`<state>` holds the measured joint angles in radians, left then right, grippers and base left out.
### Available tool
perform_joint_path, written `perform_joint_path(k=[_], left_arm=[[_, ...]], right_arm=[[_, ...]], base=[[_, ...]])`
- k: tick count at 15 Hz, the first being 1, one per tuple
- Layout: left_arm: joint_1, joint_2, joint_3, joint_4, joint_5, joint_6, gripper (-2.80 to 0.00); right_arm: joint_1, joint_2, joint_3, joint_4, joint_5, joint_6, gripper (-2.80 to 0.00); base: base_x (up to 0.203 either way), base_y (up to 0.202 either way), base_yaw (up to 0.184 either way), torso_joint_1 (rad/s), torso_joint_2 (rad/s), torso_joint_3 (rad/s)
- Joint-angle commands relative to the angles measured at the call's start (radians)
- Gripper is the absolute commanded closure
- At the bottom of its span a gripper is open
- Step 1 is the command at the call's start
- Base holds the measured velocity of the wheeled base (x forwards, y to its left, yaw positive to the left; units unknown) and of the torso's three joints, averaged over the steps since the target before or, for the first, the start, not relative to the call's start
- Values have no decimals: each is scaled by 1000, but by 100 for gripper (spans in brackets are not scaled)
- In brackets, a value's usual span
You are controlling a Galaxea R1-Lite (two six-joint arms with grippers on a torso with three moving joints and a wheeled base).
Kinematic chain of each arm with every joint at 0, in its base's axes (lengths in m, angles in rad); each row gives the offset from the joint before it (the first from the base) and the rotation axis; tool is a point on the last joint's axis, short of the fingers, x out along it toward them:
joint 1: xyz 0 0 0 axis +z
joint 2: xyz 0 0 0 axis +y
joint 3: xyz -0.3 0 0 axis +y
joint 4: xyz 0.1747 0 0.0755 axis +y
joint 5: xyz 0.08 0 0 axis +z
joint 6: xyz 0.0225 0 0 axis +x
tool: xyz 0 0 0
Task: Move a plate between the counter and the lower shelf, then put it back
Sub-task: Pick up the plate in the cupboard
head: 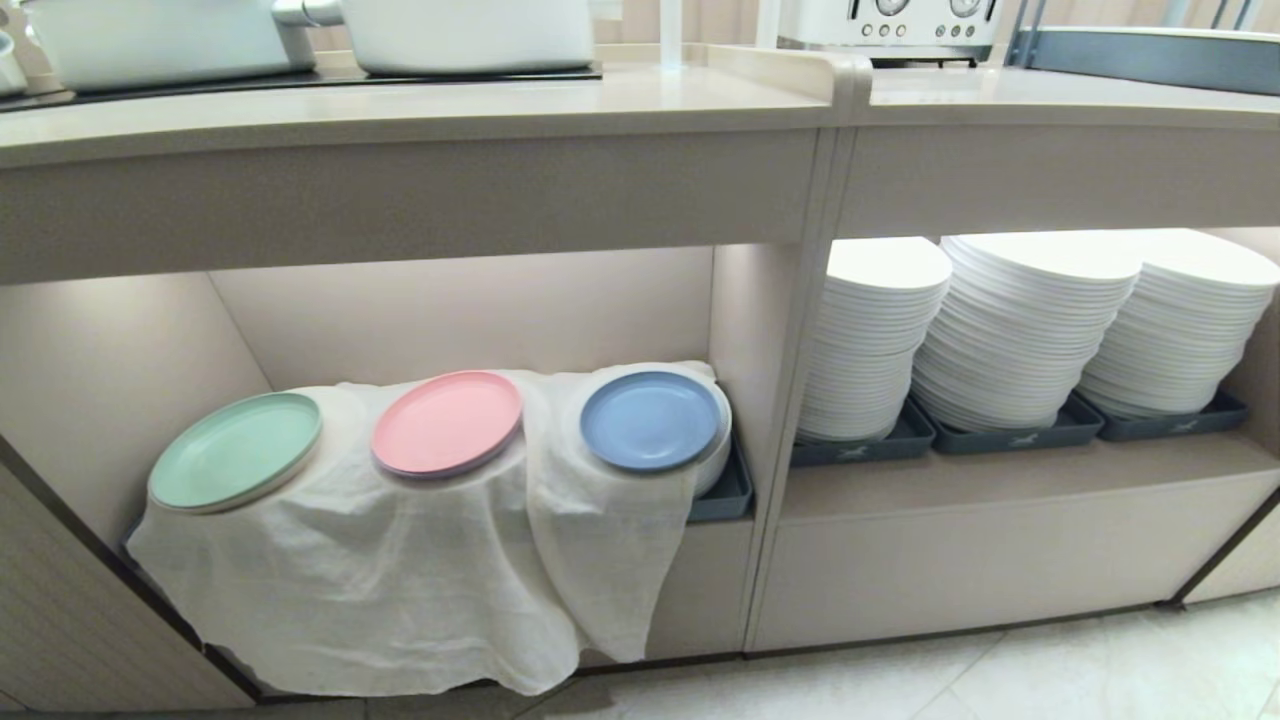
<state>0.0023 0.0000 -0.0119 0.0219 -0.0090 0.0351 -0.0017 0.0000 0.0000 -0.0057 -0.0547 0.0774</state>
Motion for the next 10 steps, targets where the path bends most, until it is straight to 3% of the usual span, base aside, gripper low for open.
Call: perform_joint_path(k=[1, 8, 10], left_arm=[[1, 2, 0, 0, 1, 0, 0], [1, 1, 1, -2, 1, 0, 0], [1, 2, 1, -2, 1, 0, 0]], right_arm=[[0, 0, 0, 0, -1, 1, 0], [0, 0, 0, 0, -1, 1, 0], [1, 0, 0, 0, -1, 1, 0]], base=[[2, -158, -5, 11, 2, -3], [0, -191, 0, 2, 1, 2], [0, -62, 2, 2, 0, 2]])
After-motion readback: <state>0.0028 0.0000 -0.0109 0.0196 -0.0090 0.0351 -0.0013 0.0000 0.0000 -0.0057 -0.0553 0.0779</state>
